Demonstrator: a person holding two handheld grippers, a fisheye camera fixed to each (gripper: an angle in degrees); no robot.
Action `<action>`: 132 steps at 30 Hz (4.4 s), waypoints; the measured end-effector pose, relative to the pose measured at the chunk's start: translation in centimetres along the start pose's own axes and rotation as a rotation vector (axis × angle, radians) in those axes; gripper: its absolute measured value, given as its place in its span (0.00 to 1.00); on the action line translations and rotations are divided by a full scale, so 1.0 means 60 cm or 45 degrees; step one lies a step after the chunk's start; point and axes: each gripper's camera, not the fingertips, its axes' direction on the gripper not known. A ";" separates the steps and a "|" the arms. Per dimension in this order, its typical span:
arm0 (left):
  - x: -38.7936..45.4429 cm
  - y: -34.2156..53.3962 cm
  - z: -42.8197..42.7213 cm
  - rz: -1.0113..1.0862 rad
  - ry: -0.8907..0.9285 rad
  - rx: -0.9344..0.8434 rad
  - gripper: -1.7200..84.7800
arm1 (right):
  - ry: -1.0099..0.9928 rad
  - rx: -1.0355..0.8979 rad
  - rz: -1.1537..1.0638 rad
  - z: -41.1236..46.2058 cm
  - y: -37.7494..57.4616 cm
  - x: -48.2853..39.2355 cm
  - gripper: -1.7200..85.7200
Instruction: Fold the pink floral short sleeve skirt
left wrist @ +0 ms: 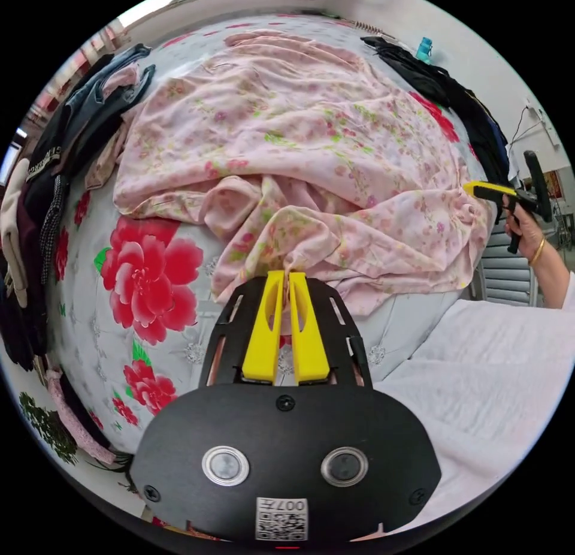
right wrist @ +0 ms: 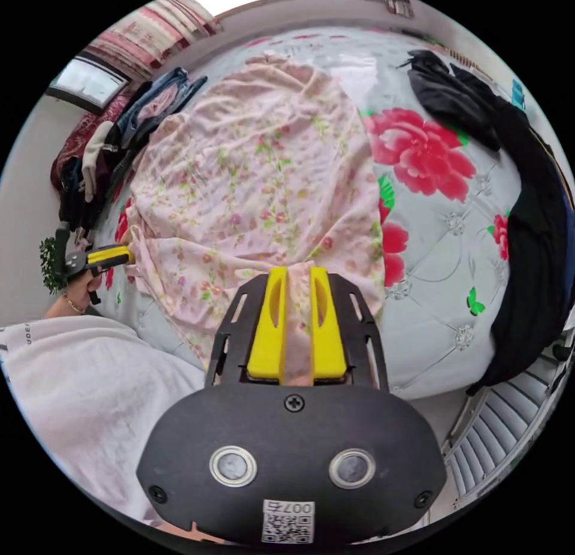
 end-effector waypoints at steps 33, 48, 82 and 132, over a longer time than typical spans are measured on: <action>-0.126 0.340 -0.301 -0.574 0.591 0.702 0.01 | -0.050 0.409 0.072 -0.100 0.356 -0.031 0.04; 0.096 0.287 -0.382 -0.842 0.311 0.756 0.01 | -0.203 -0.060 -0.757 0.235 0.263 -0.263 0.11; -0.005 -0.272 -0.574 -0.561 0.745 0.879 0.01 | -0.684 0.443 0.150 -0.132 -0.050 -0.094 0.02; 0.153 0.128 -0.410 -0.652 0.661 0.855 0.01 | -0.429 0.483 0.101 0.030 0.784 -0.259 0.02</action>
